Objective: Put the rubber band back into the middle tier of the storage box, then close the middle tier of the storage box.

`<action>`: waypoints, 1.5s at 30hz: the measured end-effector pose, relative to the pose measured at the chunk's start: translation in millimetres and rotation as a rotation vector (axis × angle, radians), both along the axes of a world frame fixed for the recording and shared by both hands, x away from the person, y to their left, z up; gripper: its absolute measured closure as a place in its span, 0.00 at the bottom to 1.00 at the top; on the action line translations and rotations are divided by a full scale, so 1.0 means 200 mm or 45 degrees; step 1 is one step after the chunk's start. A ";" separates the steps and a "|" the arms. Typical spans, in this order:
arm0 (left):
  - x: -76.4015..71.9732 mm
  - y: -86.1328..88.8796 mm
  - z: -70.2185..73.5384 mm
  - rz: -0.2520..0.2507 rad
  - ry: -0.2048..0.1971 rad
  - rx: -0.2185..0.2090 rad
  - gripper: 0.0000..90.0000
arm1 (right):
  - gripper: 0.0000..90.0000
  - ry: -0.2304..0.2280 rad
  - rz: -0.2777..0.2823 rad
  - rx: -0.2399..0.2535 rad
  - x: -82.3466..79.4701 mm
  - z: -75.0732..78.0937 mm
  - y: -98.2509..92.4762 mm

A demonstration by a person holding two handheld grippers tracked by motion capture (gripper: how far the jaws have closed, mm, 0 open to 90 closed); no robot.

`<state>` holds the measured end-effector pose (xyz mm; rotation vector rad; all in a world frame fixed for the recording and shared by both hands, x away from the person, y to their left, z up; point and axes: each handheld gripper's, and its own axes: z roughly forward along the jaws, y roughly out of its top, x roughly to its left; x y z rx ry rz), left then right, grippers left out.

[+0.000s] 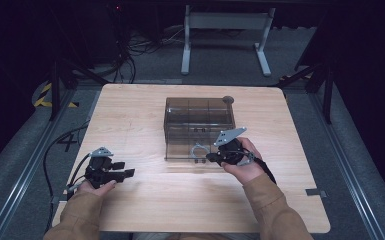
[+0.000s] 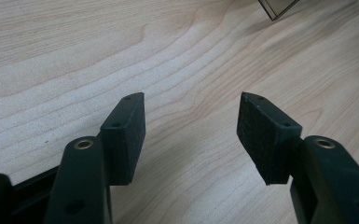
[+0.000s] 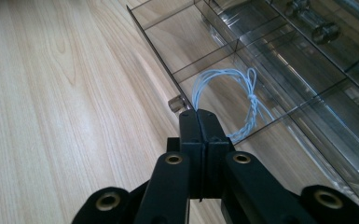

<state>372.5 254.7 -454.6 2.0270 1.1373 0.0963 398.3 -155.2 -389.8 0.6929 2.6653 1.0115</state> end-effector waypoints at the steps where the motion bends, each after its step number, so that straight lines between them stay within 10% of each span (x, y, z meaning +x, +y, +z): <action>1: 0.00 0.00 0.00 0.000 0.000 -0.001 0.48 | 1.00 -0.002 0.006 -0.003 0.00 0.00 -0.01; 29: 0.01 -0.01 0.00 -0.013 -0.002 -0.008 0.48 | 1.00 0.128 0.056 -0.063 -0.01 -0.13 -0.04; 45: 0.00 0.00 0.00 -0.010 0.001 -0.010 0.48 | 1.00 0.087 0.038 -0.065 0.02 -0.24 -0.01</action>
